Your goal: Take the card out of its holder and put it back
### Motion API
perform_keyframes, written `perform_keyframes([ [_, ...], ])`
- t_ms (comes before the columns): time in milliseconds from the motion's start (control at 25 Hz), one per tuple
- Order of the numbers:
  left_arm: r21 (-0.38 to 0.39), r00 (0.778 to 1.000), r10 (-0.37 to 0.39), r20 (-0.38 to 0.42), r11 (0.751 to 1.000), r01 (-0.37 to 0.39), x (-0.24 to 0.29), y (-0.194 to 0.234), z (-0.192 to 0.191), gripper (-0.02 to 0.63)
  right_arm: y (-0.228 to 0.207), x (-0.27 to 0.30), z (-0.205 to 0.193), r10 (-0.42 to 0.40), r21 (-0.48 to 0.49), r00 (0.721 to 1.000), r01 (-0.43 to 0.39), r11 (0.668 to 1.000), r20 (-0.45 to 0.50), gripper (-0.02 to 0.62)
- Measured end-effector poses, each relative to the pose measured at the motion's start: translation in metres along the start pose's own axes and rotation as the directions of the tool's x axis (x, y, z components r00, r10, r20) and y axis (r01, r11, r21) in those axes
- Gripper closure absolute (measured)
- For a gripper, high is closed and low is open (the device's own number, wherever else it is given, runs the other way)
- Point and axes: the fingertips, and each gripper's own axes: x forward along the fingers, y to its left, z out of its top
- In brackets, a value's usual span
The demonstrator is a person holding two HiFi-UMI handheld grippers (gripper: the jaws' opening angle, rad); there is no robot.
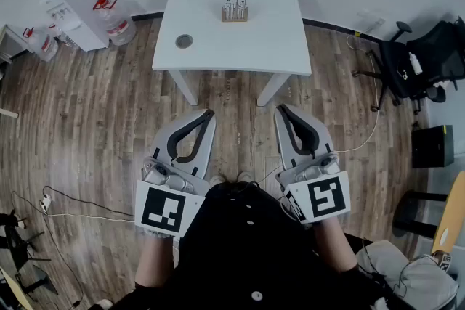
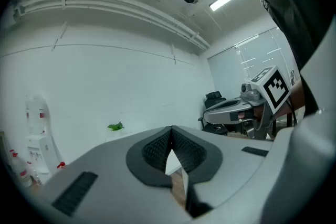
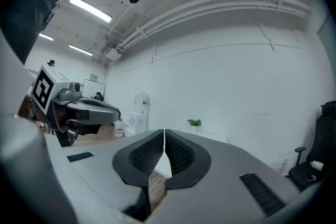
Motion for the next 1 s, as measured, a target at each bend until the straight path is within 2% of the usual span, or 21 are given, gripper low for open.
perform_keyframes([
  [720,0.013,1.000,-0.016,0.004,1.000,0.016,0.0013,0.0025,-0.0017,0.592,0.0031,0.0024,-0.0031,-0.006,-0.003,1.000,0.006,1.000,-0.011,0.549],
  [1000,0.014,0.999,-0.030,0.027,0.999,0.030,-0.0009,0.0068,-0.0009,0.592,0.0052,0.0052,-0.0009,-0.036,0.019,0.999,0.036,0.999,0.000,0.549],
])
